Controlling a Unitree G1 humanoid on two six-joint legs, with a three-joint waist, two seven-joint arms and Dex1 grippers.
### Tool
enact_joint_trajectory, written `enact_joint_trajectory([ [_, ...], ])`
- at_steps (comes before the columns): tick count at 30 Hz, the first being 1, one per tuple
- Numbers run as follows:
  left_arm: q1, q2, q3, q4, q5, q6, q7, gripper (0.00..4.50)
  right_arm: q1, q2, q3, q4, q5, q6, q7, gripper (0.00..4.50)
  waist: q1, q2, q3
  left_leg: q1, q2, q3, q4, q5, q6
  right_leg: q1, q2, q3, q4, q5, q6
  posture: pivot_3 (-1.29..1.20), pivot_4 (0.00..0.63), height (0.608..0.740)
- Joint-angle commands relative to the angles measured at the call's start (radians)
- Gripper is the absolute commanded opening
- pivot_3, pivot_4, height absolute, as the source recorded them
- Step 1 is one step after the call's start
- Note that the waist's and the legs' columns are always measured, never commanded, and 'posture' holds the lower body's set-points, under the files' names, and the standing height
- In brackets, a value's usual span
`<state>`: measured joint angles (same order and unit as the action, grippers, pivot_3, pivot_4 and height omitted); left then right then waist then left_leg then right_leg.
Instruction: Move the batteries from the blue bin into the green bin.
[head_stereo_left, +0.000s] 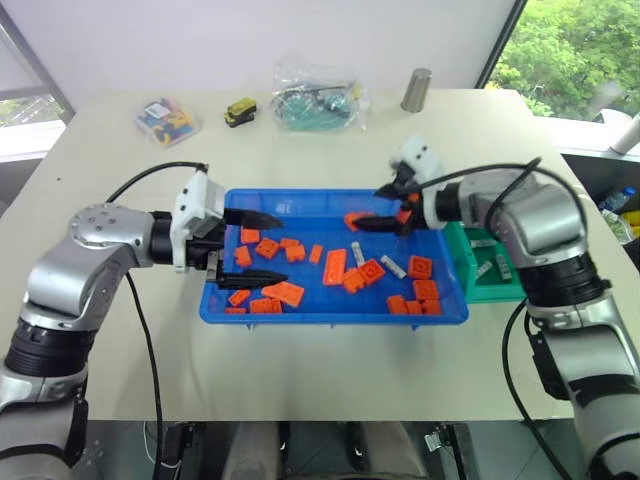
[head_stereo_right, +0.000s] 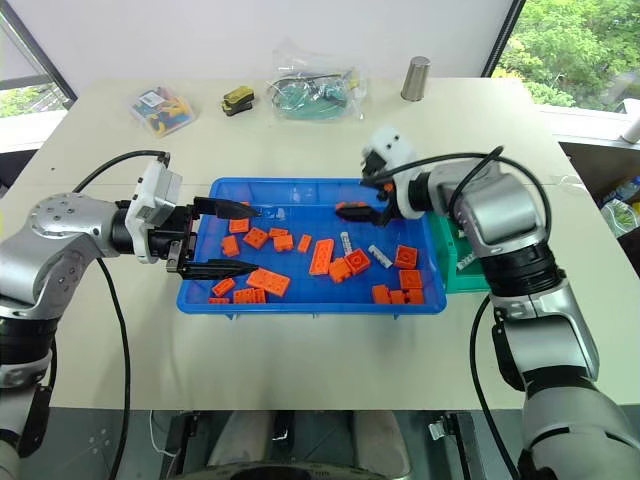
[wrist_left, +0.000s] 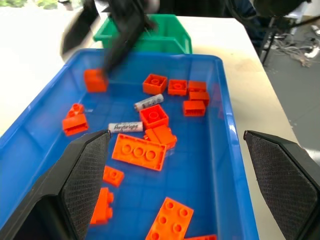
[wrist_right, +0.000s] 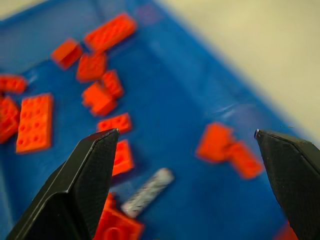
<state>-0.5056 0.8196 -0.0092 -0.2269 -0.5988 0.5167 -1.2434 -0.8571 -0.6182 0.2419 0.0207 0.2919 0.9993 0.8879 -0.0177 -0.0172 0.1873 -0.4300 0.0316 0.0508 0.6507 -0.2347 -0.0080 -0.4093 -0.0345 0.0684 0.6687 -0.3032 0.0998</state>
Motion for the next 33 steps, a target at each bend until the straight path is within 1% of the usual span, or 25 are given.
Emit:
enact_joint_trajectory([
  [1,0.011,0.013,0.045,-0.053,-0.017,0.005,0.019,4.5,0.043,0.019,0.029,-0.047,-0.011,0.026,-0.032,4.47,0.002,0.0,0.0,0.0,0.0,0.0,0.0,0.0,0.0,0.0,0.0,0.0,0.0,0.0,0.0,0.0,0.15,0.739],
  [7,0.031,0.019,0.067,-0.067,-0.022,0.01,0.032,4.5,0.087,0.034,0.076,-0.033,-0.036,0.001,-0.048,4.47,-0.001,0.0,0.0,0.0,0.0,0.0,0.001,0.0,0.0,0.0,0.001,0.0,0.002,0.0,0.0,0.0,0.15,0.739],
  [16,0.015,0.011,0.065,-0.057,-0.018,0.009,0.037,4.5,0.059,0.069,0.098,0.086,-0.087,-0.069,-0.052,4.47,-0.002,0.0,0.0,0.001,0.001,0.0,0.001,0.0,0.0,0.0,0.002,0.0,0.002,0.0,0.0,0.0,0.15,0.739],
  [18,0.012,0.01,0.064,-0.053,-0.016,0.007,0.038,4.5,0.059,0.07,0.1,0.101,-0.094,-0.08,-0.046,3.97,0.0,0.0,0.0,0.001,0.001,0.0,0.001,0.0,0.0,0.0,0.002,0.0,0.002,0.0,0.0,0.0,0.15,0.739],
  [19,0.012,0.01,0.063,-0.053,-0.015,0.005,0.038,4.5,0.061,0.069,0.101,0.102,-0.098,-0.084,-0.043,3.6,0.0,0.0,0.0,0.001,0.001,0.0,0.001,0.0,0.0,0.0,0.002,0.0,0.002,0.0,0.0,0.0,0.15,0.739],
  [20,0.011,0.009,0.063,-0.052,-0.014,0.004,0.039,4.5,0.065,0.066,0.103,0.098,-0.1,-0.087,-0.039,3.09,-0.001,0.0,0.0,0.001,0.001,0.0,0.001,0.0,0.0,0.0,0.002,0.0,0.002,0.0,0.0,0.0,0.15,0.739],
  [23,0.009,0.006,0.063,-0.05,-0.015,0.003,0.042,4.5,0.073,0.062,0.103,0.079,-0.1,-0.084,-0.027,1.74,-0.001,0.0,0.0,0.001,0.001,-0.001,0.001,0.0,0.0,0.0,0.002,0.0,0.002,0.0,0.0,0.0,0.15,0.739],
  [26,0.005,0.003,0.062,-0.046,-0.016,0.003,0.044,4.5,0.076,0.064,0.098,0.056,-0.097,-0.07,-0.023,0.2,-0.002,0.0,0.0,0.001,0.001,-0.001,0.001,0.0,0.0,0.0,0.002,0.0,0.002,0.0,0.0,0.0,0.15,0.739],
  [27,0.003,0.003,0.061,-0.043,-0.016,0.003,0.044,4.5,0.075,0.066,0.095,0.05,-0.093,-0.065,-0.021,0.04,-0.002,0.0,0.0,0.001,0.001,-0.001,0.001,0.0,0.0,0.0,0.002,0.0,0.002,0.0,0.0,0.0,0.15,0.739],
  [31,-0.001,0.001,0.059,-0.034,-0.015,0.002,0.041,4.5,0.065,0.086,0.058,0.003,-0.06,-0.022,-0.025,0.05,-0.002,0.0,0.0,0.001,0.001,-0.001,0.001,0.0,0.0,0.0,0.002,0.0,0.002,0.0,0.0,0.0,0.15,0.739],
  [32,0.0,0.0,0.058,-0.032,-0.017,0.002,0.04,4.5,0.056,0.095,0.035,-0.019,-0.038,0.008,-0.03,0.05,-0.003,0.0,0.0,0.001,0.001,-0.001,0.001,0.0,0.0,0.0,0.002,0.0,0.002,0.0,0.0,0.0,0.15,0.739],
  [33,-0.003,-0.004,0.054,-0.031,-0.017,0.003,0.041,4.5,0.033,0.103,-0.028,-0.051,0.0,0.058,-0.043,0.05,-0.003,0.0,0.0,0.001,0.001,-0.001,0.001,0.0,0.0,0.0,0.002,0.0,0.002,0.0,0.0,0.0,0.15,0.739],
])
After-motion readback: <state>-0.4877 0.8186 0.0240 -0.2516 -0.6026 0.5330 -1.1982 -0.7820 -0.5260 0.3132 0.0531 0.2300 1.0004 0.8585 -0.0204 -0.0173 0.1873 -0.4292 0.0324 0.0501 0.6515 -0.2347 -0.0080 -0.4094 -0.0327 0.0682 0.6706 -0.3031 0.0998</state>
